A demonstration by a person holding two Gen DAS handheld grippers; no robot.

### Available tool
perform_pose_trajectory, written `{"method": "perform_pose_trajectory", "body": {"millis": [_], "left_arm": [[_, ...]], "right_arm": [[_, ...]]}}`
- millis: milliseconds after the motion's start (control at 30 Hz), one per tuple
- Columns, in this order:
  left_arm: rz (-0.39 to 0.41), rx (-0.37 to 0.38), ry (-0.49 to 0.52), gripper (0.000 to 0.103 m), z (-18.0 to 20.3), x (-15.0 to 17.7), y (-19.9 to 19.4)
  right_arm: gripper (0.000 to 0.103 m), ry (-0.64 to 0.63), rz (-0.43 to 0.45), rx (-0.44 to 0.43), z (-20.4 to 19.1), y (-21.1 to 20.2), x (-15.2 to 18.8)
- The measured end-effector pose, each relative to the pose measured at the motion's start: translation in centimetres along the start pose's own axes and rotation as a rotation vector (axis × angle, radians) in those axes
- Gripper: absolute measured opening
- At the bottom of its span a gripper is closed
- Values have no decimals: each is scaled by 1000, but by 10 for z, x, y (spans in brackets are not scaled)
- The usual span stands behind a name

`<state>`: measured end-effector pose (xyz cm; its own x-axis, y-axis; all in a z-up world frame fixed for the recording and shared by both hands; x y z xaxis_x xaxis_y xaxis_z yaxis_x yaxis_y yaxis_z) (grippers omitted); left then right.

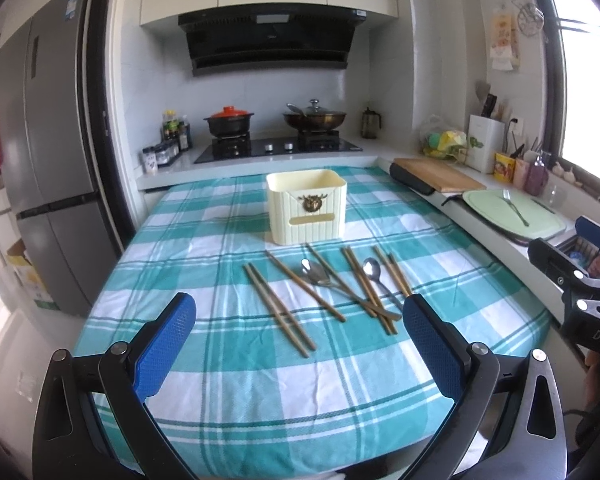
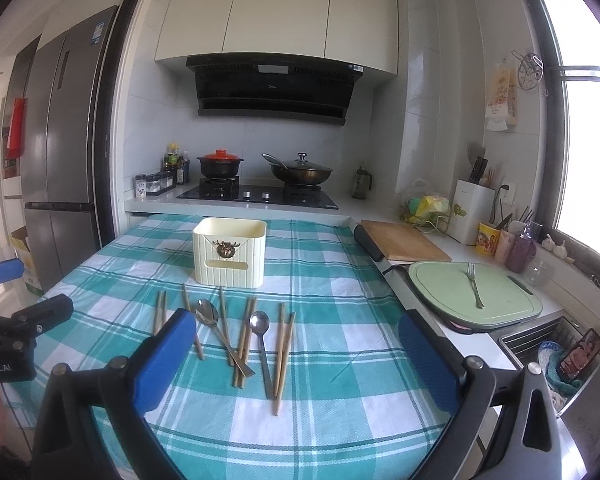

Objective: Organize utensils

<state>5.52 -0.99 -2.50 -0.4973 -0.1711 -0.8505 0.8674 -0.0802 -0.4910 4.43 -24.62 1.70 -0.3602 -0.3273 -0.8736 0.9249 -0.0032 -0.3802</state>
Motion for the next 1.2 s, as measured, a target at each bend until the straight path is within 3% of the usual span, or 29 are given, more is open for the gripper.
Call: {"method": "perform_pose_trajectory", "body": {"millis": [300, 433, 600, 700, 867, 1033, 1200], "left_arm": [[-71, 20, -29, 103, -11, 2, 21], [-142, 4, -70, 103, -21, 5, 40], [-170, -24, -117, 103, -35, 5, 57], [-194, -57, -144, 103, -45, 3, 72], [-234, -127, -151, 103, -56, 2, 101], [-272, -188, -143, 102, -64, 1, 130], [-323, -196, -169, 102, -74, -2, 163]], "right_arm": [[103, 5, -6, -43, 1, 13, 3], [103, 39, -16, -82, 7, 25, 6], [103, 91, -18, -133, 10, 40, 13], [103, 143, -89, -179, 15, 61, 23], [103, 169, -195, -165, 20, 93, 43], [103, 139, -386, -143, 25, 131, 64], [103, 205, -440, -176, 35, 152, 77]]}}
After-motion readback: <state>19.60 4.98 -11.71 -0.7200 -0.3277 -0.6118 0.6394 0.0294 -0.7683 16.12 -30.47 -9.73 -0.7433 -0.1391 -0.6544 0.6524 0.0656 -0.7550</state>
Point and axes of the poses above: each gripper's, at about its wrist camera, not at the fingertips, and y roughly the way its jaws point, z to its right, x to its underside, the point moved 2 cm from there along y, roughly the way its jaws point, and after that the axes turned 13 degrees about -y, right-handed, at the moved point
